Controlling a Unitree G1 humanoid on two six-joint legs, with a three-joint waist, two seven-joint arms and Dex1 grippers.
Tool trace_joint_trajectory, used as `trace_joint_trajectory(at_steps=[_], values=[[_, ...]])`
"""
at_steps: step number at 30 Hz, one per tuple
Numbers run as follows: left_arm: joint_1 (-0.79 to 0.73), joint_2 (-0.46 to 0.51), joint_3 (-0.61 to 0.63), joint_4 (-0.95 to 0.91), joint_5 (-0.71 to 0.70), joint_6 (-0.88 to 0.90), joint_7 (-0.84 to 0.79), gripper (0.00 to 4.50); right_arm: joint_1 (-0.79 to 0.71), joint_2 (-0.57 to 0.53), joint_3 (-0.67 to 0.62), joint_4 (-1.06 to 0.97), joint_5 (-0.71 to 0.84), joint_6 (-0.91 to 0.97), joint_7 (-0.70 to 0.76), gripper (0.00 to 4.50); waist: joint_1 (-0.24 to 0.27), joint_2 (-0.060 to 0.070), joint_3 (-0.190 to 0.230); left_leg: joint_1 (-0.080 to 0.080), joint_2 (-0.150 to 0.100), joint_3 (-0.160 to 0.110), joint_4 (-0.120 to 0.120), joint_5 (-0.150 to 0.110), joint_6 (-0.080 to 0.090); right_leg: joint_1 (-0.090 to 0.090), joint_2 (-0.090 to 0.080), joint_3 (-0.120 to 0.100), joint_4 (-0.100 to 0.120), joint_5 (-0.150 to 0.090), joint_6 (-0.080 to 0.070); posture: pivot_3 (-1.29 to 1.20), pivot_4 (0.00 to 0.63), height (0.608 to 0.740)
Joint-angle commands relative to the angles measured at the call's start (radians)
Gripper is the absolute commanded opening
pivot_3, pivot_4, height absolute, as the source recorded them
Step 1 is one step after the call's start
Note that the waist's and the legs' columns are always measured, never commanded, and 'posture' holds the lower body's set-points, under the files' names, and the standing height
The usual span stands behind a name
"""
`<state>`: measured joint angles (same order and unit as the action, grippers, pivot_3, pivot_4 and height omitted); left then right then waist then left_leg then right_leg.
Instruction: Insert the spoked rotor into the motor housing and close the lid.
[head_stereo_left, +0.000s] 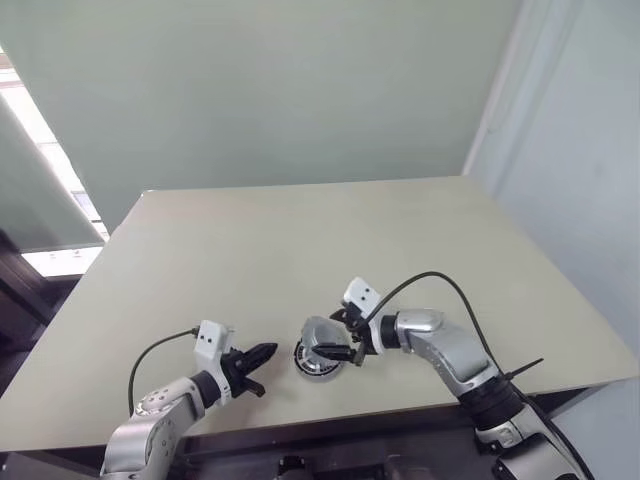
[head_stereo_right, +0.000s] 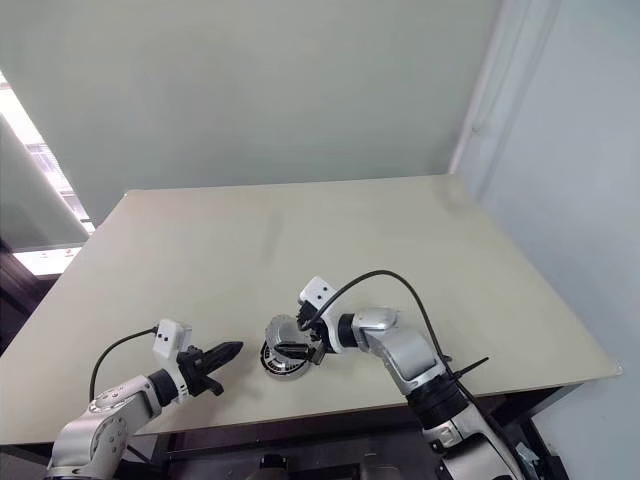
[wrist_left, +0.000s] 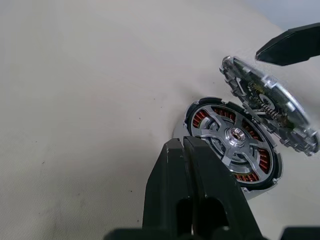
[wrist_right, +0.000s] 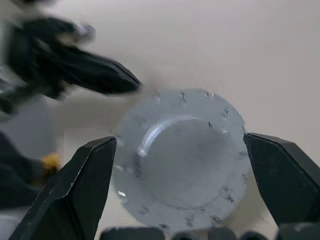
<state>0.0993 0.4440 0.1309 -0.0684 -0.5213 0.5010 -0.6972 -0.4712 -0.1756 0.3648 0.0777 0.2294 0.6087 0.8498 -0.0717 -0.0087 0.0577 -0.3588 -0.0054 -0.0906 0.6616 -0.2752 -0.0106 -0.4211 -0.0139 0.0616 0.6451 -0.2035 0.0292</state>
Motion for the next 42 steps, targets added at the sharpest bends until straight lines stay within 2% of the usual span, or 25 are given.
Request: trace_joint_trajectory(at_steps=[1,9,17,29,32,34,42], values=[[-0.017,0.007,0.0,-0.031,0.005,-0.007,-0.005,0.0,-0.022,0.011,-0.059,0.035,0.085,-0.118,0.121,4.45,0.0,0.0,0.0,0.0,0.0,0.0,0.0,0.0,0.0,0.0,0.0,0.0,0.0,0.0,0.0,0.0,0.0,0.74],[-0.015,0.011,-0.003,-0.053,0.001,0.003,-0.002,0.0,-0.075,0.001,-0.056,0.237,0.045,-0.319,0.239,4.45,0.0,0.0,0.0,0.001,0.0,0.0,0.001,0.0,0.0,0.001,0.0,0.0,0.0,0.0,0.0,0.0,0.0,0.74],[0.013,0.013,0.003,-0.09,-0.002,0.016,0.003,0.0,-0.125,0.018,-0.041,0.416,-0.027,-0.425,0.249,4.45,0.0,0.0,0.0,0.002,0.0,0.0,0.0,0.0,0.0,0.002,0.0,0.0,0.0,0.0,-0.001,0.0,0.0,0.74],[0.035,0.024,0.013,-0.12,-0.006,0.03,0.013,0.0,-0.159,0.063,-0.047,0.55,-0.086,-0.502,0.248,4.45,-0.001,0.001,0.0,0.004,0.0,0.0,0.001,0.0,0.0,0.003,0.0,0.001,0.001,0.001,-0.001,0.0,0.0,0.74],[0.04,0.025,0.015,-0.121,-0.006,0.029,0.013,0.0,-0.159,0.069,-0.05,0.559,-0.096,-0.512,0.239,3.91,-0.002,0.001,0.0,0.005,0.0,0.0,0.001,0.0,0.0,0.005,0.0,0.001,0.001,0.001,-0.001,0.0,0.0,0.74],[0.04,0.026,0.015,-0.117,-0.004,0.026,0.011,0.0,-0.159,0.07,-0.05,0.561,-0.103,-0.515,0.233,3.27,-0.002,0.001,0.0,0.006,0.0,0.0,0.001,0.0,0.0,0.005,0.0,0.0,0.001,0.001,-0.001,0.0,0.0,0.74],[0.032,0.026,0.007,-0.092,0.004,0.014,0.002,0.0,-0.17,0.068,-0.007,0.514,-0.186,-0.414,0.151,3.21,-0.003,0.002,0.001,0.015,0.0,0.0,0.0,0.0,0.0,0.013,0.0,0.001,0.001,-0.001,-0.004,0.0,0.0,0.74]])
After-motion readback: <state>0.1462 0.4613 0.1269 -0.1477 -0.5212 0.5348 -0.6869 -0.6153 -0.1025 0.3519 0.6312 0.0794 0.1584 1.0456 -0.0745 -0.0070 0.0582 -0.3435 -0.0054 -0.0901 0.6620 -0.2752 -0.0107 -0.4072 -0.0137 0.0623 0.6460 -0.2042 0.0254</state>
